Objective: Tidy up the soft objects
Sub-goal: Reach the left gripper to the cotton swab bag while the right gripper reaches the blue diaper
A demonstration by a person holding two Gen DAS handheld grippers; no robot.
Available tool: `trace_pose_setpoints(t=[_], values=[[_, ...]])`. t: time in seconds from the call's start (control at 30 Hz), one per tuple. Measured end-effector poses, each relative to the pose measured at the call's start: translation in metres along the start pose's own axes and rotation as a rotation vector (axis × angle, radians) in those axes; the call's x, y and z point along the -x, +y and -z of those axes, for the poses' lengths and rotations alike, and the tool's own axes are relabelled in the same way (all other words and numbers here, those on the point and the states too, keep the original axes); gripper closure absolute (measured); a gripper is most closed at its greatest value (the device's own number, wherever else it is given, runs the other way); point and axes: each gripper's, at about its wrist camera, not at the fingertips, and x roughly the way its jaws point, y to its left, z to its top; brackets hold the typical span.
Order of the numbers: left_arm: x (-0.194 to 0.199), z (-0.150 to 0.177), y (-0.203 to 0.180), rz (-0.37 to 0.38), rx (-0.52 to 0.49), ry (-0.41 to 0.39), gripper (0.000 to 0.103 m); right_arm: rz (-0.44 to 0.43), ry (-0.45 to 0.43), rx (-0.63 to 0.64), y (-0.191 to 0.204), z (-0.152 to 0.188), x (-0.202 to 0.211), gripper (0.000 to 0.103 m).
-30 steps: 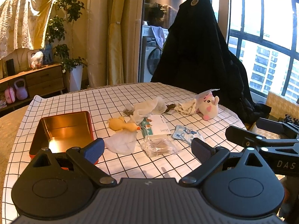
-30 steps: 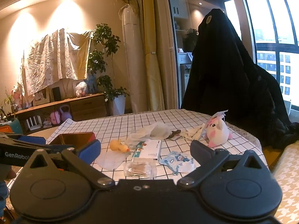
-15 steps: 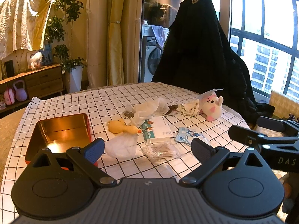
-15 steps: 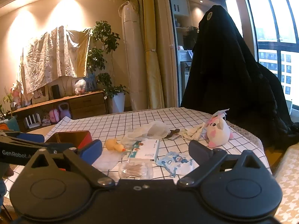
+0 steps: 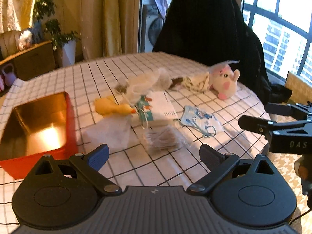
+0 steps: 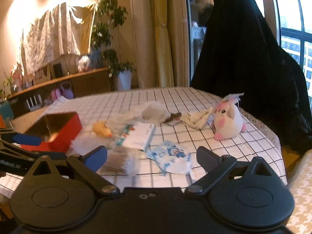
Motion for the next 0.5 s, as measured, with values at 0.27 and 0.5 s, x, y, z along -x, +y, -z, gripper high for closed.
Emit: trace_pose_setpoints(t=[0.27, 0.5], values=[[-0.059, -0.010, -0.018, -0.015, 0.003, 0.094, 0.003, -0.016, 0.110, 0.015, -0.032, -0.009, -0.055, 0.008], [-0.095, -0.016, -0.027, -0.048, 0.009, 0.133, 0.003, -0.076, 0.229, 0.073, -0.044, -0.013, -0.110, 0.008]])
